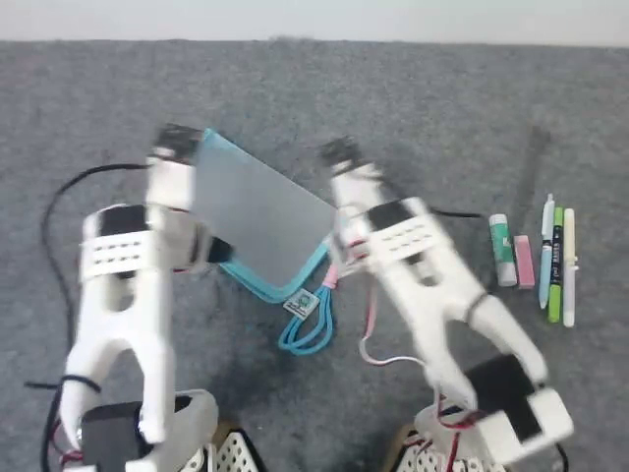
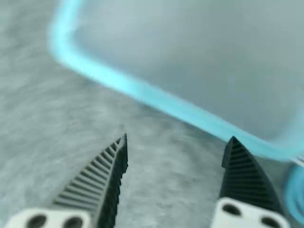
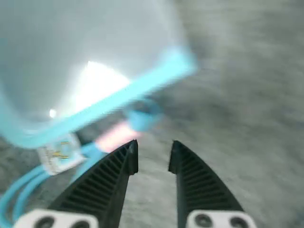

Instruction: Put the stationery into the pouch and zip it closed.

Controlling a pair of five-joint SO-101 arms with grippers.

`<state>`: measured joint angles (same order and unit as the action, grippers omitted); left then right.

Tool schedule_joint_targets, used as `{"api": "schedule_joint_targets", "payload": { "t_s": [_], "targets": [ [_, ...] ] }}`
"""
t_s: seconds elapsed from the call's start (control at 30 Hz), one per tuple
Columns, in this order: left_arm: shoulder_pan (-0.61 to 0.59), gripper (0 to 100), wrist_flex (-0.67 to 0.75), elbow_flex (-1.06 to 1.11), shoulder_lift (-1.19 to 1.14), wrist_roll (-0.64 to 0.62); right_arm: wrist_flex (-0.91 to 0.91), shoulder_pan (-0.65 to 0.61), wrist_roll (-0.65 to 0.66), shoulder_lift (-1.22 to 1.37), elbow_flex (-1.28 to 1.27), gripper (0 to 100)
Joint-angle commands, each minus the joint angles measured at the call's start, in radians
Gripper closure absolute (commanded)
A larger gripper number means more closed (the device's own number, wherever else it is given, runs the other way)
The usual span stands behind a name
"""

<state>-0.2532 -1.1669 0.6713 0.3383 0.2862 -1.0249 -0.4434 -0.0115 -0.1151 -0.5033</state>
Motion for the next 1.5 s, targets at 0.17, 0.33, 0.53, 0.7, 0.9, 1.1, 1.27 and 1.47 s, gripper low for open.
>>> {"api": "schedule_joint_targets", "payload": {
  "t_s": [0.17, 0.33, 0.53, 0.7, 0.9, 1.1, 1.27, 1.47],
  "targets": [
    [0.422, 70, -0.020, -0.073, 0.002, -0.103, -0.062, 0.257, 0.146, -0.197, -0.074, 90.8],
    [0.555, 74, 0.124, -0.036, -0.002, -0.206, 0.084, 0.268, 0.152, -0.203, -0.253, 90.8],
    [0.687, 77, 0.311, 0.076, -0.012, -0.236, 0.097, 0.260, 0.143, -0.194, -0.275, 90.8],
    [0.710, 77, 0.425, 0.071, -0.207, -0.259, 0.140, 0.260, 0.110, -0.203, -0.319, 90.8],
    [0.775, 77, 0.431, -0.008, -0.400, -0.270, 0.143, 0.260, 0.110, -0.200, -0.319, 90.8],
    [0.740, 77, 0.400, -0.061, -0.405, -0.307, 0.143, 0.260, 0.110, -0.199, -0.319, 90.8],
    [0.743, 76, 0.316, -0.119, -0.253, -0.310, 0.143, 0.259, 0.104, -0.203, -0.321, 90.8],
    [0.617, 76, 0.176, -0.140, 0.028, -0.315, 0.140, 0.251, 0.104, -0.203, -0.321, 90.9]
  ]
}}
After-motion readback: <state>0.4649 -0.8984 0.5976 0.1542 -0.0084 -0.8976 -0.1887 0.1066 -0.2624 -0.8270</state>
